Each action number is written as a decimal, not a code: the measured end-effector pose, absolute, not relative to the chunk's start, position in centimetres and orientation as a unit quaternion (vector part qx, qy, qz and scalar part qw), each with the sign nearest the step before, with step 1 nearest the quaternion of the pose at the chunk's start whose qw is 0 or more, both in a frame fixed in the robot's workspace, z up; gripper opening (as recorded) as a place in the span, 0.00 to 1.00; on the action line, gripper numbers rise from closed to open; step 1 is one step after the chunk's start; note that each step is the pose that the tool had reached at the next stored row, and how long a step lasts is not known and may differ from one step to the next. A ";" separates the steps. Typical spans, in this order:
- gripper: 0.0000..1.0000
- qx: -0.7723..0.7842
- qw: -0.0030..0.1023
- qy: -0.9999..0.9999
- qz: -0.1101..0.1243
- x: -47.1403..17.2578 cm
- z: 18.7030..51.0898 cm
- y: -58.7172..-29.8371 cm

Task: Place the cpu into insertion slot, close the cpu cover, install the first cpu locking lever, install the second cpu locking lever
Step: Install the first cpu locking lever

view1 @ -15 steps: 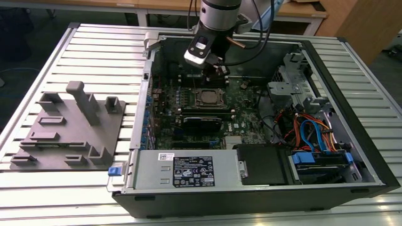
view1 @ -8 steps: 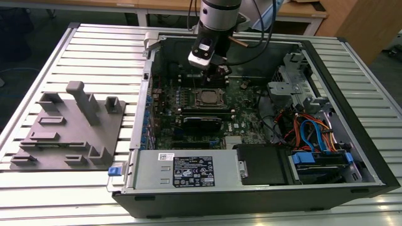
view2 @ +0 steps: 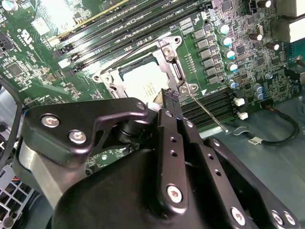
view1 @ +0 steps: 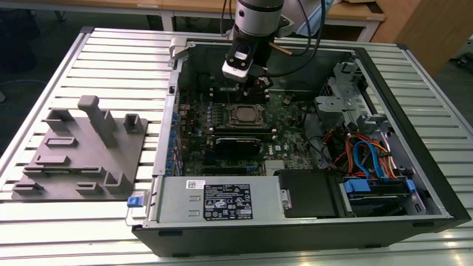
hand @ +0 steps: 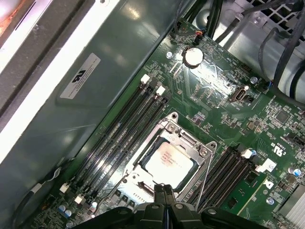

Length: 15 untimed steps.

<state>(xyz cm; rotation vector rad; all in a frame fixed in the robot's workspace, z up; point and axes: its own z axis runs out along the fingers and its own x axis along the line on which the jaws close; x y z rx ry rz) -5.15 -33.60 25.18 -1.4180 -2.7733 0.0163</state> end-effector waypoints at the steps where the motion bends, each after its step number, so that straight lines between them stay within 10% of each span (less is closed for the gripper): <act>1: 0.10 -0.455 0.013 -0.890 0.005 -5.2 25.2 -33.6; 15: 0.10 -0.455 -0.003 -0.891 -0.001 -5.4 25.1 -33.6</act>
